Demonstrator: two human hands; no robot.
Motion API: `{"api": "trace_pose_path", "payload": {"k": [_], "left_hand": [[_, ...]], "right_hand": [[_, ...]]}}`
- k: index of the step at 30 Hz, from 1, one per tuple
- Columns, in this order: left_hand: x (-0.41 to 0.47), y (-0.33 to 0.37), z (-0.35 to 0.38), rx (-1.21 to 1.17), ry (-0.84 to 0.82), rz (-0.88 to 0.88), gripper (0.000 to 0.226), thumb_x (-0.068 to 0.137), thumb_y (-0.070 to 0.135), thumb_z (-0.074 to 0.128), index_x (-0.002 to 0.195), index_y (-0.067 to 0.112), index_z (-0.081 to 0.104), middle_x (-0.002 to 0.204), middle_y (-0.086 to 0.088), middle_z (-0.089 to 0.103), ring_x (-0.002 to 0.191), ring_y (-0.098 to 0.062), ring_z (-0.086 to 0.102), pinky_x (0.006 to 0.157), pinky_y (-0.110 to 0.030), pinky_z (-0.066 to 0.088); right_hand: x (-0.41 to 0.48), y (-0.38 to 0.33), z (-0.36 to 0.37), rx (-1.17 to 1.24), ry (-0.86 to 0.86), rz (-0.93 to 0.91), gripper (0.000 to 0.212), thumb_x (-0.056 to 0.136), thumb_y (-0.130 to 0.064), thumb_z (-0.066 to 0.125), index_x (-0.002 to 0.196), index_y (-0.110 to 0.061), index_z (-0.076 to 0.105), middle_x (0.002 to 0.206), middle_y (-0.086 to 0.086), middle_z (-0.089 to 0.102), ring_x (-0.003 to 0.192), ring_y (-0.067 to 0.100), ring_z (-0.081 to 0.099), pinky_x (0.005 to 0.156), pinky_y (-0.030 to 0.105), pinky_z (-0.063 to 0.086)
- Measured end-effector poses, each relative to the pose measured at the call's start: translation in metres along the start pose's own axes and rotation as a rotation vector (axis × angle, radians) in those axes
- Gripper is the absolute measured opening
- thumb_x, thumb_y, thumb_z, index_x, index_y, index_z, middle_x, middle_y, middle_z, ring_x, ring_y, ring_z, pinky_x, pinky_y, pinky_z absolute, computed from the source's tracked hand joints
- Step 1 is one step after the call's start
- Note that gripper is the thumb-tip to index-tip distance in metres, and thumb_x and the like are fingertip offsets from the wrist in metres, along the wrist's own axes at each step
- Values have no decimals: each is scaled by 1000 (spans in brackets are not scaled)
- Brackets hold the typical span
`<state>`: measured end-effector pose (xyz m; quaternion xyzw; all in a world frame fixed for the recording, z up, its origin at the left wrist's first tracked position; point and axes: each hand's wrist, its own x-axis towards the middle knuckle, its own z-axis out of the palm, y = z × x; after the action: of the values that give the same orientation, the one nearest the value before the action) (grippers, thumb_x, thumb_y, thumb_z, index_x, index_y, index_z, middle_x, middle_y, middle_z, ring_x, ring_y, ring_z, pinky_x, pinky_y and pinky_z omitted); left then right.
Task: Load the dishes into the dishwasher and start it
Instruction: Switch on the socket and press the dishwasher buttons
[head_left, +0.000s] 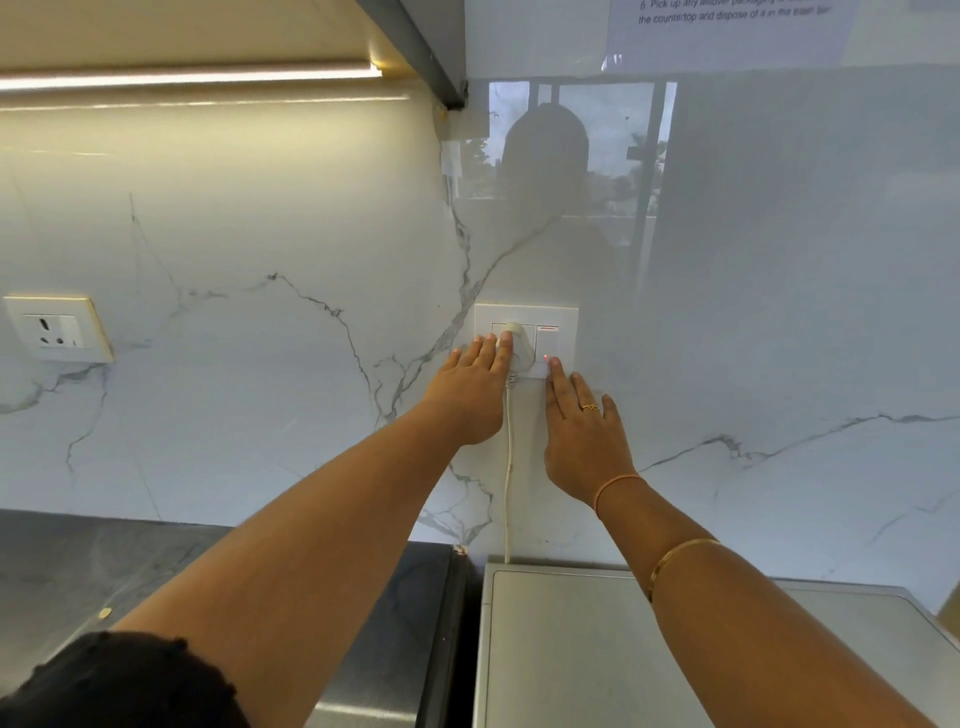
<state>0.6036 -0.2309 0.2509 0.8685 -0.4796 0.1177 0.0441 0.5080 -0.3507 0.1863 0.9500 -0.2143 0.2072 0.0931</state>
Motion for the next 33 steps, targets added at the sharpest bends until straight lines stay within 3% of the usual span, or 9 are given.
{"api": "trace_pose_path", "payload": {"k": [16,21,30,33], "left_hand": [[-86,53,-2,-103,33,-23,80,87,4,38,148,7,-14,157,-11,-16,145,-25,-15,119,-39,-2],[-130,69,-4,-201,48,-42,79,87,2,40,150,10,-7,158,-11,-10,146,-23,-10,118,-34,0],[-204,108,9,-389,102,-159,66,90,1,39,150,13,14,158,-5,10,146,-19,6,118,-34,14],[-230,121,19,-416,111,-173,60,91,3,40,147,15,23,155,-4,22,143,-19,20,115,-32,22]], "right_hand": [[-79,-12,-59,25,-2,10,65,96,-20,37,150,-7,3,159,9,-6,144,30,14,115,45,26],[-119,-21,-79,122,69,-41,54,99,-21,33,149,-8,18,157,9,16,138,24,33,105,34,39],[-190,-17,-92,193,118,-141,46,97,-17,38,141,-5,39,142,12,46,125,27,50,95,36,49],[-213,-17,-92,217,158,-197,38,90,-13,52,125,-2,57,120,15,64,102,32,64,75,37,57]]}}
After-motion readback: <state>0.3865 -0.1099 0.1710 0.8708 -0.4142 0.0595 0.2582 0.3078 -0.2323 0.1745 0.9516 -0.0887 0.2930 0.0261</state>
